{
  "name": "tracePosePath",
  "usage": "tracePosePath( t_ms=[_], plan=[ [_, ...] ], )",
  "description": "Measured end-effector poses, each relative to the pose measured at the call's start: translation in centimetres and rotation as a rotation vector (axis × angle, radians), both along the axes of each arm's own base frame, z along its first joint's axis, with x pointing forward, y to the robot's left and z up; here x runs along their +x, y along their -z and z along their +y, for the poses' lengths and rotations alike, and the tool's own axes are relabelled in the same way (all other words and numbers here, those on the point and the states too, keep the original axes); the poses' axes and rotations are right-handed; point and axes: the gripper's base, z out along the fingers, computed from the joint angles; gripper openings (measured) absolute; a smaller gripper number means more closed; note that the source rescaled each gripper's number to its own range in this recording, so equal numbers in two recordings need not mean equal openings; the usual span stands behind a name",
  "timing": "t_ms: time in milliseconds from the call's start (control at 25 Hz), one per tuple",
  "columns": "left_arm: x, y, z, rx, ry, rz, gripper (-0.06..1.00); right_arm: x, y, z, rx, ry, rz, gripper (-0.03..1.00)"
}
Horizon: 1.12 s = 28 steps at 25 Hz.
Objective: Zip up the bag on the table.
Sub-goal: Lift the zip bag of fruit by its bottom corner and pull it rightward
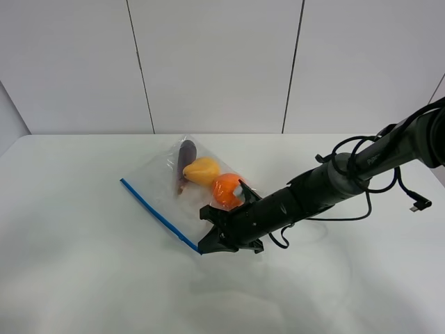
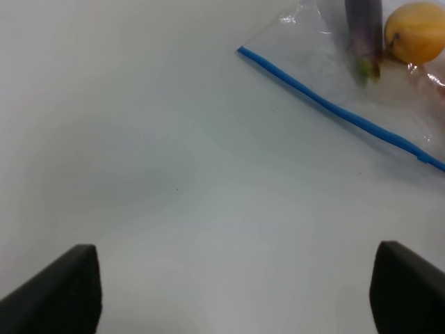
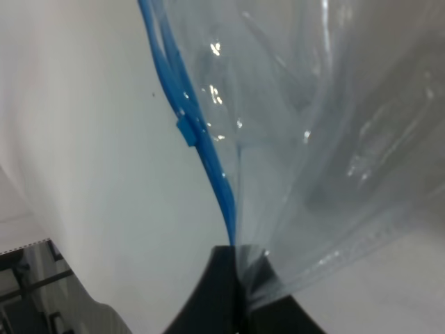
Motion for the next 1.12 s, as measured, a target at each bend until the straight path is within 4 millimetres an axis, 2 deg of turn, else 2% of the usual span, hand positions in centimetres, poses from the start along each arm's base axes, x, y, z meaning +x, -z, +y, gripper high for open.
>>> tracePosePath(
  t_ms=[400,560,840,1120],
  plan=[
    [0.0,0.0,0.0,0.0,0.0,0.0,1.0,-0.4,-0.4,0.0,0.001,-0.091,-0.029,0.0],
    [0.0,0.0,0.0,0.0,0.0,0.0,1.0,-0.5,-2.1,-0.1,-0.005,-0.124,-0.075,0.0],
    [0.0,0.0,0.0,0.0,0.0,0.0,1.0,0.3,-4.3,-2.2,-0.049,-0.124,-0.11,0.0],
    [0.0,0.0,0.0,0.0,0.0,0.0,1.0,0.1,-6.8,-2.3,-0.049,-0.144,-0.174,0.0]
  ],
)
